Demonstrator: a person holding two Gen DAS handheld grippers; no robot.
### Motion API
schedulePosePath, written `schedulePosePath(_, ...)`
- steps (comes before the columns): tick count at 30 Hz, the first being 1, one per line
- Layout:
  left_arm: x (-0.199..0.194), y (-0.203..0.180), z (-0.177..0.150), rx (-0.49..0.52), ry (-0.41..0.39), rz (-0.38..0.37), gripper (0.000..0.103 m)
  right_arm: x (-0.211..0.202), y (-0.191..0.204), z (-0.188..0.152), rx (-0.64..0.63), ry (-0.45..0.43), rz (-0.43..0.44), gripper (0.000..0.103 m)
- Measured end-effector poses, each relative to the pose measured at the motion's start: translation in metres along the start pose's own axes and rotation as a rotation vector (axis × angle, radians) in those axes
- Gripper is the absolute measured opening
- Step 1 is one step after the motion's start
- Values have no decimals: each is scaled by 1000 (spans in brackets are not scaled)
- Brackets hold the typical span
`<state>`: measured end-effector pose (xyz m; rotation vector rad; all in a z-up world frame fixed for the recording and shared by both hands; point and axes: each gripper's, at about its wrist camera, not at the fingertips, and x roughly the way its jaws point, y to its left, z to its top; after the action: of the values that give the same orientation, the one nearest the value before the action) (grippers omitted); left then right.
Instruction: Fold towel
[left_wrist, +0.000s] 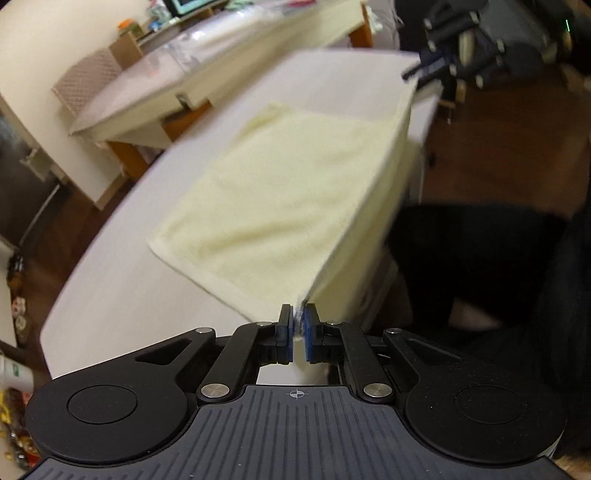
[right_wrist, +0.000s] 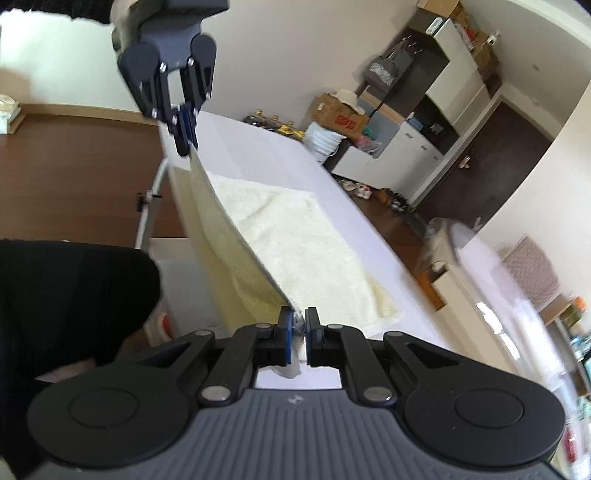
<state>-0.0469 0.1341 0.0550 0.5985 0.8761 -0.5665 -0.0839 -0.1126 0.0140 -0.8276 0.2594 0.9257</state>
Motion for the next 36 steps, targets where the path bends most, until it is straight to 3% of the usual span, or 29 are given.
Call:
schedulePosePath(4, 7, 36, 34, -41, 0, 50, 6, 16, -33, 8, 40, -22, -38, 7)
schedulePosePath(9, 41, 80, 55, -102, 30, 93, 6, 54, -69, 13, 131, -14, -25, 7)
schedulePosePath(19, 110, 138, 60, -214, 77, 77, 6, 138, -115, 2, 314, 64, 54, 7)
schedulePosePath(27, 146, 162, 56, -259, 90, 57, 7, 167, -124, -14, 386, 131, 91, 7)
schedulePosePath(32, 145, 169, 51, -310, 80, 78, 20, 168, -119, -18, 391, 153, 88, 9)
schedulePosePath(34, 142, 172, 48, -337, 77, 97, 30, 166, -121, -19, 390, 156, 81, 18)
schedulePosePath(36, 141, 176, 46, -364, 76, 117, 32, 164, -124, -19, 395, 157, 57, 19)
